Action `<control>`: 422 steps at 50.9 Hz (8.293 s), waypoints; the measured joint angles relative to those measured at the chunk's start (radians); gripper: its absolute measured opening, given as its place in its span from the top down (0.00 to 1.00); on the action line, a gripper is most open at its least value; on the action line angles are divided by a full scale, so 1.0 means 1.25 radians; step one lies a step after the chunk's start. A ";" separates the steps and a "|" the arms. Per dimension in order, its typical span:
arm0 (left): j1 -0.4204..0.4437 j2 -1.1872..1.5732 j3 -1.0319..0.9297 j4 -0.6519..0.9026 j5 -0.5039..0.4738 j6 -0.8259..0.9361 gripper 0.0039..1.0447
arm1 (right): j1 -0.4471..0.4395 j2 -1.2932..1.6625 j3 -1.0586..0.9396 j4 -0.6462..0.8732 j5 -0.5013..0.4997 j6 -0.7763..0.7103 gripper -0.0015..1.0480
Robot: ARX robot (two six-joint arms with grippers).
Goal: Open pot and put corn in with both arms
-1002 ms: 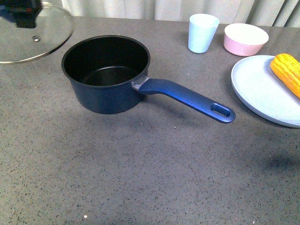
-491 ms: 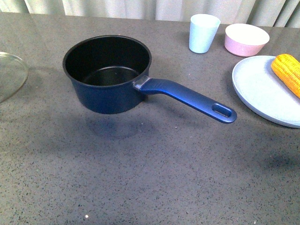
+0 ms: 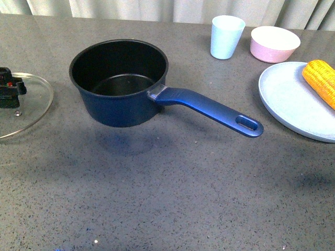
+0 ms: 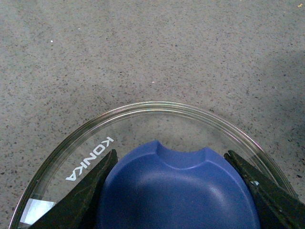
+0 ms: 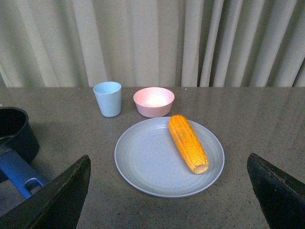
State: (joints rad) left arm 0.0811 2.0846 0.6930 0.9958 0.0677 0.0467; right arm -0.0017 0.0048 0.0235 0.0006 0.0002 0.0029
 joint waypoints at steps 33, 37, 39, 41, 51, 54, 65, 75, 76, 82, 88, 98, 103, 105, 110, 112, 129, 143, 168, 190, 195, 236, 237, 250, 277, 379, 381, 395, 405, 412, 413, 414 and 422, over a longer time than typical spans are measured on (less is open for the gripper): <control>-0.053 0.066 0.000 0.048 -0.004 -0.030 0.43 | 0.000 0.000 0.000 0.000 0.000 0.000 0.09; -0.054 0.068 0.000 0.052 -0.004 -0.029 0.43 | 0.000 0.000 0.000 0.000 0.000 0.000 0.09; -0.054 0.070 -0.001 0.053 -0.004 -0.030 0.43 | 0.000 0.000 0.000 0.000 0.000 0.000 0.09; -0.054 0.071 -0.002 0.055 -0.003 -0.032 0.43 | 0.000 0.000 0.000 0.000 0.000 0.000 0.09; -0.054 0.070 -0.012 0.064 -0.001 -0.035 0.18 | 0.000 0.000 0.000 0.000 0.000 0.000 0.09; -0.054 0.062 -0.027 0.065 0.002 -0.035 0.07 | 0.000 0.000 0.000 0.000 0.000 0.000 0.09; -0.048 -0.051 -0.105 0.065 0.019 -0.056 0.08 | 0.000 0.000 0.000 0.000 0.000 0.000 0.09; -0.029 -0.202 -0.207 0.052 0.027 -0.071 0.08 | 0.000 0.000 0.000 0.000 0.000 0.000 0.09; -0.027 -0.223 -0.219 0.046 0.028 -0.072 0.08 | 0.000 0.000 0.000 0.000 0.000 0.000 0.09; -0.013 -0.348 -0.280 0.002 0.032 -0.088 0.08 | 0.000 0.000 0.000 0.000 0.000 0.000 0.09; -0.005 -0.490 -0.344 0.023 0.018 -0.075 0.15 | 0.000 0.000 0.000 0.000 0.000 0.000 0.09; 0.006 -0.726 -0.458 0.031 0.020 -0.052 0.44 | 0.000 0.000 0.000 0.000 0.000 0.000 0.09; 0.001 -0.804 -0.486 -0.012 0.008 -0.049 0.60 | 0.000 0.000 0.000 0.000 0.000 0.000 0.09; -0.019 -0.833 -0.494 -0.034 -0.026 -0.049 0.68 | 0.000 0.000 0.000 0.000 0.000 0.000 0.09; -0.061 -0.921 -0.517 -0.100 -0.049 -0.046 0.90 | 0.000 0.000 0.000 0.000 0.000 0.000 0.09; -0.062 -0.954 -0.522 -0.126 -0.052 -0.046 0.98 | 0.000 0.000 0.000 0.000 0.000 0.000 0.09; -0.063 -1.191 -0.542 -0.331 -0.054 -0.045 0.99 | 0.000 0.000 0.000 0.000 0.000 0.000 0.09; -0.063 -1.331 -0.543 -0.462 -0.054 -0.045 0.99 | 0.000 0.000 0.000 0.000 0.000 0.000 0.09; -0.063 -1.465 -0.543 -0.593 -0.054 -0.044 0.99 | 0.000 0.000 0.000 0.000 0.000 0.000 0.09; -0.063 -1.595 -0.543 -0.749 -0.054 -0.044 0.99 | 0.000 0.000 0.000 0.000 0.000 0.000 0.09; -0.063 -1.652 -0.543 -0.792 -0.054 -0.044 0.99 | 0.000 0.000 0.000 0.000 0.000 0.000 0.09; -0.063 -1.656 -0.543 -0.797 -0.055 -0.044 0.35 | 0.000 0.000 0.000 0.000 0.000 0.000 0.09; -0.063 -1.656 -0.543 -0.797 -0.055 -0.044 0.34 | 0.000 0.000 0.000 0.000 0.000 0.000 0.09; -0.063 -1.656 -0.543 -0.797 -0.054 -0.042 0.09 | 0.000 0.000 0.000 0.000 0.000 0.000 0.09; -0.063 -1.656 -0.543 -0.797 -0.055 -0.042 0.08 | -0.194 0.858 0.375 0.048 -0.131 -0.084 0.09; -0.063 -1.656 -0.543 -0.797 -0.054 -0.042 0.08 | -0.053 1.402 0.848 0.044 -0.201 -0.098 0.86; -0.063 -1.656 -0.543 -0.797 -0.054 -0.042 0.08 | -0.016 1.390 0.854 0.037 -0.210 -0.091 0.86; -0.063 -1.656 -0.543 -0.797 -0.054 -0.042 0.08 | 0.208 1.457 1.009 0.000 -0.199 -0.042 0.86; -0.063 -1.656 -0.543 -0.797 -0.054 -0.042 0.08 | 0.343 1.597 1.160 -0.054 -0.176 -0.010 0.87; -0.063 -1.656 -0.543 -0.797 -0.054 -0.042 0.08 | 0.393 1.649 1.205 -0.075 -0.177 0.002 0.87; -0.063 -1.656 -0.543 -0.797 -0.055 -0.042 0.08 | 0.398 1.653 1.209 -0.078 -0.178 0.003 0.87; -0.063 -1.656 -0.543 -0.797 -0.054 -0.042 0.08 | 0.403 1.658 1.214 -0.079 -0.178 0.004 0.87; -0.063 -1.656 -0.543 -0.797 -0.054 -0.042 0.08 | 0.428 1.680 1.233 -0.088 -0.186 0.010 0.87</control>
State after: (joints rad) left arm 0.0021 0.0151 0.0147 -0.0002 -0.0002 -0.0051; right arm 0.5339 2.1044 1.5650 -0.1089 -0.2325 0.0158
